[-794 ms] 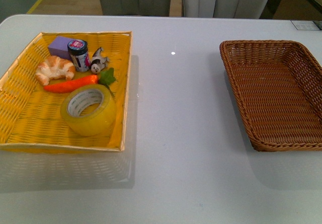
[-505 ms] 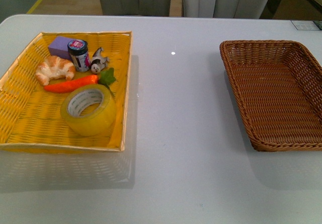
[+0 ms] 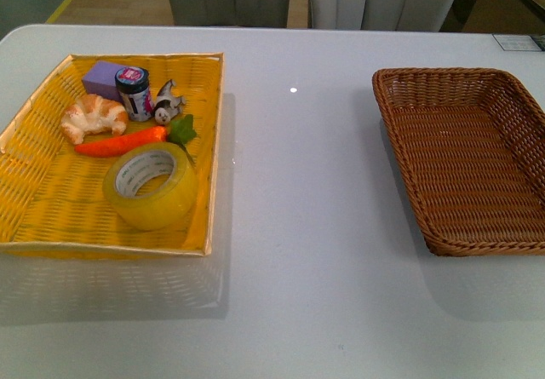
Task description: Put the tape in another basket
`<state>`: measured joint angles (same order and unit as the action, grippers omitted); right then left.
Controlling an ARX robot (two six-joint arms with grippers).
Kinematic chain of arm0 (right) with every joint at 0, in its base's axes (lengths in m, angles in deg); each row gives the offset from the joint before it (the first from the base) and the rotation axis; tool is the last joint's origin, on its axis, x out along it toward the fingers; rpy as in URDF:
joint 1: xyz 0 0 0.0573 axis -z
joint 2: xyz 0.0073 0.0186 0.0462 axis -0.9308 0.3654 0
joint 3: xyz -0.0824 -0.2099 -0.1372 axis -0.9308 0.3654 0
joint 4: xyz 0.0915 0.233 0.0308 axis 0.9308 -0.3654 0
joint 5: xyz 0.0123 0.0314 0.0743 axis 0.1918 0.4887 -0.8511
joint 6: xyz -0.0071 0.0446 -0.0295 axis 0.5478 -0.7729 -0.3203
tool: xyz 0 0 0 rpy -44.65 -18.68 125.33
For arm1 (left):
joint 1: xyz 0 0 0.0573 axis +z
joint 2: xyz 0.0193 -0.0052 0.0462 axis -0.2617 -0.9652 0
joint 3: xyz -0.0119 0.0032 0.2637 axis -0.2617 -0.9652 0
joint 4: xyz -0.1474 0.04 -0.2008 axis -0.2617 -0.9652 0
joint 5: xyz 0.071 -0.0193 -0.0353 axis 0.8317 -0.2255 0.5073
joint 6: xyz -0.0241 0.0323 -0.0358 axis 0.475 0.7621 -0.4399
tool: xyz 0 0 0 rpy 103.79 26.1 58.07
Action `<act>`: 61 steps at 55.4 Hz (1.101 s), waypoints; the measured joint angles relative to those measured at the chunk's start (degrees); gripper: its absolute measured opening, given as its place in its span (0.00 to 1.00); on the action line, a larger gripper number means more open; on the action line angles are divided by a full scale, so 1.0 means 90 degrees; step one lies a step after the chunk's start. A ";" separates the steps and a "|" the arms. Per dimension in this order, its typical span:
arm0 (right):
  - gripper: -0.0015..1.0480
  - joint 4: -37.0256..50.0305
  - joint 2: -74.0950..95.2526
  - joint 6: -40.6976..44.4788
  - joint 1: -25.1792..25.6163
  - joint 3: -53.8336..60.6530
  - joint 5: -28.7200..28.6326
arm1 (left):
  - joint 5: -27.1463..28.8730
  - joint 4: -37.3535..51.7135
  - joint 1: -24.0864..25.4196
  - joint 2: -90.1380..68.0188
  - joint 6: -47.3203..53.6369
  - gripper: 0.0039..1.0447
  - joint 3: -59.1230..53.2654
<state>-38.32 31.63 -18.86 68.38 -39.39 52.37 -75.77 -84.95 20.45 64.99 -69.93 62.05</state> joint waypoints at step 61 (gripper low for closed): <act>0.91 -0.0002 0.0000 0.0000 0.0000 0.0000 0.0002 | 0.0712 0.4061 -0.0622 -1.1657 0.0935 0.92 0.4333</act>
<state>-38.34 31.63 -18.86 68.38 -39.39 52.39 -69.37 -48.41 14.85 -39.93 -61.51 101.04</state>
